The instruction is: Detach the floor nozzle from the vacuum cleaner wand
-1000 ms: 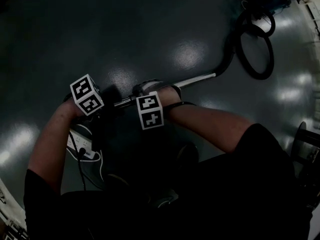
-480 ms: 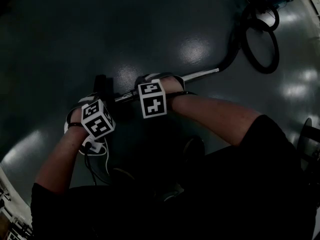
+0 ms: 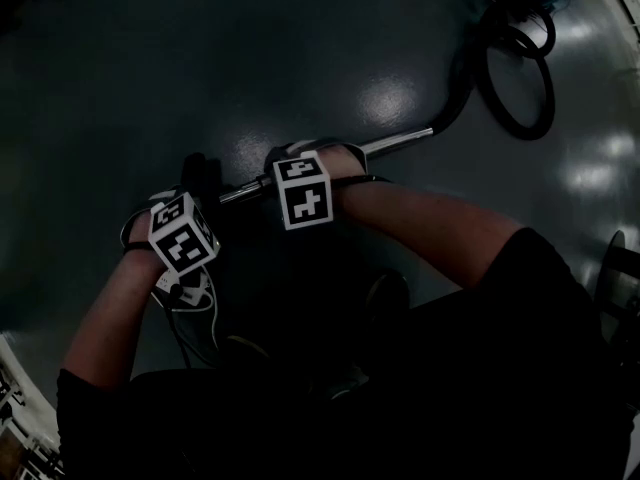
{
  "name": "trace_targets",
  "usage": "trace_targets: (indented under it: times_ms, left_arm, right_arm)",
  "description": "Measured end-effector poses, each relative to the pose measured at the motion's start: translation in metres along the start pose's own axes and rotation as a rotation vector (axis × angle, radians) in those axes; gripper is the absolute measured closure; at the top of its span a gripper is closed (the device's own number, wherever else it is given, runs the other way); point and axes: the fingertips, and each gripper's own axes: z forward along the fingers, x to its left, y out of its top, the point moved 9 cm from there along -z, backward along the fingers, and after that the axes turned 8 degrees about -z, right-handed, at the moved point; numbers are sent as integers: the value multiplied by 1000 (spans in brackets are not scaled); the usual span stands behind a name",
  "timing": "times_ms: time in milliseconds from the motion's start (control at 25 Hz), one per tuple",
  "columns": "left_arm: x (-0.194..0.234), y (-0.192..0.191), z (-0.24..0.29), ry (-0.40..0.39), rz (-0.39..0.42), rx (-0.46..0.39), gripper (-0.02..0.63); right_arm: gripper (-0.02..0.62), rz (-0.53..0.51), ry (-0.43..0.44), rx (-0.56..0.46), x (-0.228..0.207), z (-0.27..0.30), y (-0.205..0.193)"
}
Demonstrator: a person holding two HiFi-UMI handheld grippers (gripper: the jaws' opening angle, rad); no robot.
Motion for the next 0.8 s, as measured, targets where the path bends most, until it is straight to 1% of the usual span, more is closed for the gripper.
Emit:
trace_targets:
  times_ms: [40, 80, 120, 160, 200, 240, 320, 360, 400, 440, 480, 520, 560, 600, 640, 680, 720, 760, 800]
  left_arm:
    - [-4, -1, 2, 119, 90, 0, 437]
    - [-6, -2, 5, 190, 140, -11, 437]
    - [-7, -3, 7, 204, 142, -32, 437]
    - [-6, -4, 9, 165, 105, -54, 437]
    - [-4, -5, 11, 86, 43, -67, 437]
    - [-1, -6, 13, -21, -34, -71, 437]
    - [4, -8, 18, -262, -202, -60, 436]
    - [6, -9, 20, -367, -274, -49, 436]
    - [6, -9, 22, -448, -326, -37, 436]
    - [6, -10, 23, -502, -359, -24, 436]
    - [7, -10, 23, -534, -376, -7, 436]
    - [7, -11, 22, -546, -374, 19, 436]
    - [7, -13, 20, -536, -343, 57, 437]
    - [6, -17, 18, -498, -272, 101, 437]
    - [5, -22, 16, -426, -166, 129, 439]
    - [4, -25, 14, -320, -53, 129, 440]
    - [6, -28, 15, -198, 38, 101, 440]
    - [8, -29, 18, -84, 91, 55, 440]
    - [11, -30, 23, 5, 111, 1, 440]
  right_arm:
    - [407, 11, 5, -2, -2, -1, -3]
    - [405, 17, 7, -2, -3, -2, -5]
    - [406, 18, 7, 0, -3, -2, -6]
    - [407, 14, 7, 3, -2, -1, -7]
    - [405, 5, 9, 10, 0, 0, -8]
    - [407, -8, 12, 20, 3, 3, -8]
    - [407, -34, 18, 39, 9, 7, -8]
    - [405, -43, 19, 45, 12, 9, -9]
    - [405, -48, 20, 47, 14, 10, -8]
    - [405, -50, 21, 46, 14, 10, -8]
    - [405, -49, 21, 43, 14, 10, -8]
    - [405, -47, 22, 41, 13, 10, -8]
    - [405, -44, 21, 43, 12, 10, -10]
    - [405, -41, 19, 49, 11, 11, -12]
    - [405, -38, 17, 58, 11, 13, -15]
    - [405, -35, 14, 67, 10, 16, -20]
    - [405, -33, 11, 75, 11, 18, -26]
    - [405, -30, 8, 82, 12, 20, -32]
    - [403, -27, 7, 89, 13, 24, -38]
